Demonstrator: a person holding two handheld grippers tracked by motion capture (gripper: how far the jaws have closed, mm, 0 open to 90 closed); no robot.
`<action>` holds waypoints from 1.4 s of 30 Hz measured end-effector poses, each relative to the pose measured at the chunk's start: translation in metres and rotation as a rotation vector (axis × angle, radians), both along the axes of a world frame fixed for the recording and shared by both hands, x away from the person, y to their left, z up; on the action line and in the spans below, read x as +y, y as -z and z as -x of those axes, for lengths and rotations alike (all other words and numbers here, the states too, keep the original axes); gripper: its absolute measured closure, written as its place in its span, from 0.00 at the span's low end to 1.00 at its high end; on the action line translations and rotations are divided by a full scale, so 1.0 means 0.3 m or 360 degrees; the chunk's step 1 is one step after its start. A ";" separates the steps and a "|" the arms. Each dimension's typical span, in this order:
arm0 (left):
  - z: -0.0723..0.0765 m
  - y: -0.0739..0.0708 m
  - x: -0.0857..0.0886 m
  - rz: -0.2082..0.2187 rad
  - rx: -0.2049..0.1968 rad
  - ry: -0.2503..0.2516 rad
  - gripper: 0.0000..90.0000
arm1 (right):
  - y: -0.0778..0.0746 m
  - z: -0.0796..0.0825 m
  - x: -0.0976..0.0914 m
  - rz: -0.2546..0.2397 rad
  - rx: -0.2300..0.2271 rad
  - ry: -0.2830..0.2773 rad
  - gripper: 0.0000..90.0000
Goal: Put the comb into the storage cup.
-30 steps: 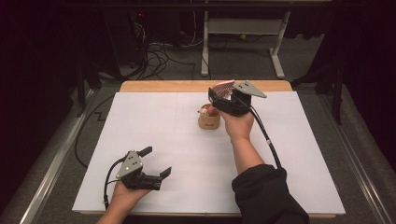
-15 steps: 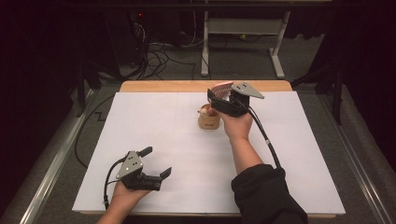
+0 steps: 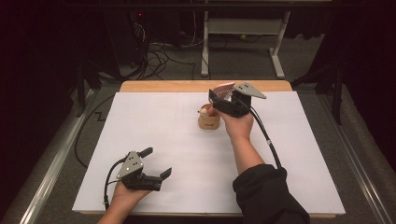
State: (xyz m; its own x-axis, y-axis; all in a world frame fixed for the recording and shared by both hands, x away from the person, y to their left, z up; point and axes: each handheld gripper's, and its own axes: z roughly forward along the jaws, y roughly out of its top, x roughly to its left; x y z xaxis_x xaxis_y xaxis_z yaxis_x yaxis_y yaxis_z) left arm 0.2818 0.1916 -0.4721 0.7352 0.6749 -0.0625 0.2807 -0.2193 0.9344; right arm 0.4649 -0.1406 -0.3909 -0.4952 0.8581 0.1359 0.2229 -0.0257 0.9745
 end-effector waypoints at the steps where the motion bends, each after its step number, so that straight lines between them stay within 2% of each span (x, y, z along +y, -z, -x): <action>1: 0.000 0.000 -0.001 0.0001 -0.0001 0.0000 0.00 | 0.000 0.000 -0.004 -0.0005 0.0010 0.0002 0.22; 10: 0.006 -0.007 -0.006 -0.0008 -0.0018 0.0011 0.00 | 0.024 0.010 -0.060 -0.0077 0.0057 0.0032 0.20; 20: 0.004 -0.005 -0.008 -0.0010 -0.0015 0.0015 0.00 | 0.039 0.019 -0.107 -0.0106 0.0109 0.0036 0.18; 42: 0.005 -0.005 -0.007 0.0003 -0.0008 0.0019 0.00 | 0.046 0.037 -0.128 -0.0060 0.0165 0.0039 0.14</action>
